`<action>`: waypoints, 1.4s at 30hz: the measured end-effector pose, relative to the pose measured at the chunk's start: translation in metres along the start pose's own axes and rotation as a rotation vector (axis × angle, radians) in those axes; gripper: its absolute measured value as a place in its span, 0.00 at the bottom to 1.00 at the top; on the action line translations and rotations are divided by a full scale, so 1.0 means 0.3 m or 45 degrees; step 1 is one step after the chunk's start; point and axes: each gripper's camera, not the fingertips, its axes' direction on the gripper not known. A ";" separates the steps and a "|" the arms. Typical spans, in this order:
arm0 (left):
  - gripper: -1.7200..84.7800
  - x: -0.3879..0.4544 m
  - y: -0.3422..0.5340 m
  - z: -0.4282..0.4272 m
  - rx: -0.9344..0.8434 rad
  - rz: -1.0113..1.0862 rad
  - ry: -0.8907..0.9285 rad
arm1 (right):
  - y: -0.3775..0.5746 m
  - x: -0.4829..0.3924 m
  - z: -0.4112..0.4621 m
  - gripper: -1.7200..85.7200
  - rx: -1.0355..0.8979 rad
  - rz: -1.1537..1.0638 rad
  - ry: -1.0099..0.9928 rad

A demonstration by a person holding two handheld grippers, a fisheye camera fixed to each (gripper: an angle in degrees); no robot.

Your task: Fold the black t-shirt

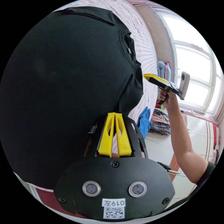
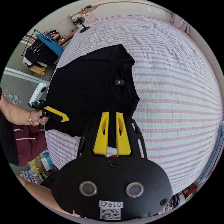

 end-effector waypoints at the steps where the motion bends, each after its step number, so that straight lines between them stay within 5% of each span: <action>1: 0.03 0.016 0.003 -0.025 0.012 0.036 -0.053 | 0.057 0.011 -0.024 0.05 0.025 0.006 0.024; 8: 0.03 0.257 -0.099 0.002 0.050 0.483 -0.184 | 0.382 0.103 0.034 0.05 -0.097 0.144 -0.052; 16: 0.03 0.345 -0.234 0.097 0.041 0.590 -0.160 | 0.726 0.341 0.127 0.08 0.352 0.735 -0.575; 25: 0.03 0.360 -0.271 0.120 0.008 0.569 -0.183 | 0.887 0.448 0.251 0.06 0.580 0.945 -0.883; 30: 0.03 0.384 -0.286 0.123 -0.002 0.551 -0.187 | 0.936 0.481 0.221 0.02 0.667 0.972 -0.833; 37: 0.03 0.441 -0.302 0.122 -0.022 0.571 -0.250 | 0.879 0.489 0.142 0.09 0.373 0.902 -0.514; 42: 0.03 0.451 -0.323 0.121 -0.038 0.526 -0.224 | 0.855 0.580 0.148 0.11 0.358 0.916 -0.618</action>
